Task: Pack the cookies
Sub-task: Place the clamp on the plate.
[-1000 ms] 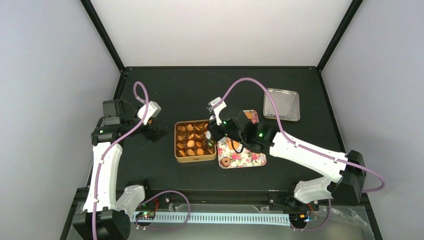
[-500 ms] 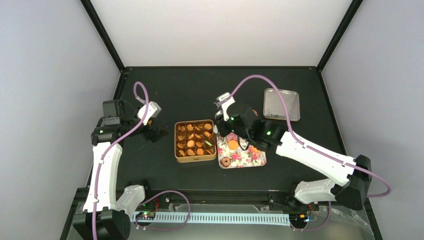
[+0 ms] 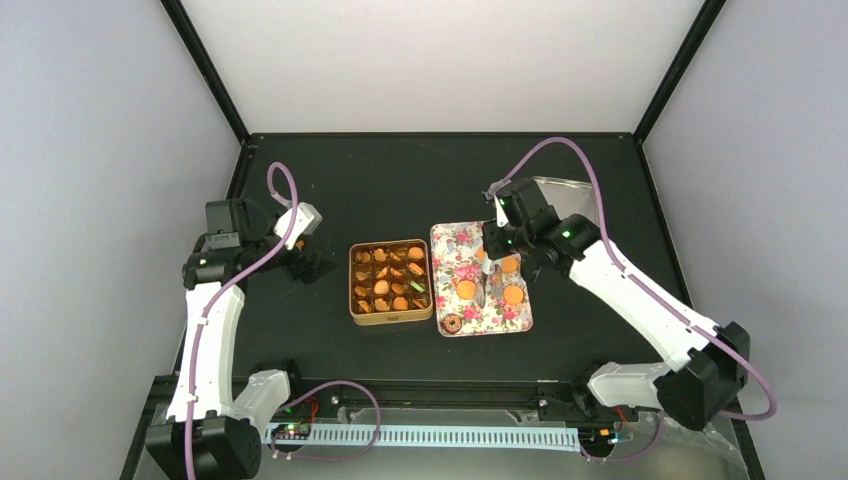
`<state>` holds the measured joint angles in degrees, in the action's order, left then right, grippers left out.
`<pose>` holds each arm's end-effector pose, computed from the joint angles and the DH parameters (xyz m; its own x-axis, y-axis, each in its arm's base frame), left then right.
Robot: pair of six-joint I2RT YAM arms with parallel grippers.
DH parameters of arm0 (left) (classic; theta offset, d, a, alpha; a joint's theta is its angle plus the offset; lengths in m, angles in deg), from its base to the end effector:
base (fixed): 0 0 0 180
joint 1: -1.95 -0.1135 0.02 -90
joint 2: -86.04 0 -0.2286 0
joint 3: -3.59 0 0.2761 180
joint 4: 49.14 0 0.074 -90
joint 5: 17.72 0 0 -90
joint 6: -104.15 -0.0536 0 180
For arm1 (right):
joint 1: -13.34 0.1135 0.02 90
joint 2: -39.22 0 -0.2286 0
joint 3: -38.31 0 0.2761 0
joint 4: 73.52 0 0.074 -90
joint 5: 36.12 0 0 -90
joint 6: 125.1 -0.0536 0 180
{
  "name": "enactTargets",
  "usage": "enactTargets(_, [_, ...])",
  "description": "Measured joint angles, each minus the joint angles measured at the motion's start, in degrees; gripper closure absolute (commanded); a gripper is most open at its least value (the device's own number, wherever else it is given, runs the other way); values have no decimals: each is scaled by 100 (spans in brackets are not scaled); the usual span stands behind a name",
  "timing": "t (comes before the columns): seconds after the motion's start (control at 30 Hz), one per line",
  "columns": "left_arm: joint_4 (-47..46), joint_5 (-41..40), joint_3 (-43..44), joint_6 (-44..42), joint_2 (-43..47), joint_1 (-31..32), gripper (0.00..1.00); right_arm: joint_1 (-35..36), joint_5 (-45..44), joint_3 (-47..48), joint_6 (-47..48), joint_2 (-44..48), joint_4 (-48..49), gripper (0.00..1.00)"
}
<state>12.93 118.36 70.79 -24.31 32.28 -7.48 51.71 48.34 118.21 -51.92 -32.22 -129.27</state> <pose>0.2301 -0.0009 0.2786 -0.3583 0.3778 -0.8537 0.7392 0.6734 -0.0122 0.2437 0.1863 0.2773 -0.7154 -0.1990 -0.6698 -0.3756 0.9179 0.1284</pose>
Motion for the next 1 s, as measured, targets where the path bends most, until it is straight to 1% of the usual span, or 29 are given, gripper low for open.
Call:
enactTargets(0.1, [2,-17,0,2,-26,0,10,-232,232,-9,4,-350,-116,70])
enactTargets(0.2, [0,-44,0,-2,-24,0,10,-535,444,72,13,-894,-59,70])
enactTargets(0.43, [-7,-79,0,2,-24,0,10,-887,732,846,44,-2518,-46,71])
enactTargets(0.47, [-7,-79,0,4,-24,0,10,-922,745,997,42,-2791,-4,70])
enactTargets(0.53, [-13,-79,0,7,-24,0,10,-951,765,1123,24,-3067,72,60])
enactTargets(0.63, [-26,-79,-2,7,-26,0,10,-975,782,1325,2,-3383,76,52])
enactTargets(0.8, [-31,-81,-2,7,-26,0,10,-1014,767,1661,37,-3517,55,36])
enactTargets(0.83, [-31,-81,-2,7,-26,0,10,-1043,765,1729,42,-3517,57,34])
enactTargets(0.9, [-31,-81,-2,7,-26,0,10,-1152,737,1845,57,-3504,68,34])
enactTargets(1.0, [-31,-83,-2,7,-26,0,10,-1421,614,1934,72,-3482,61,39])
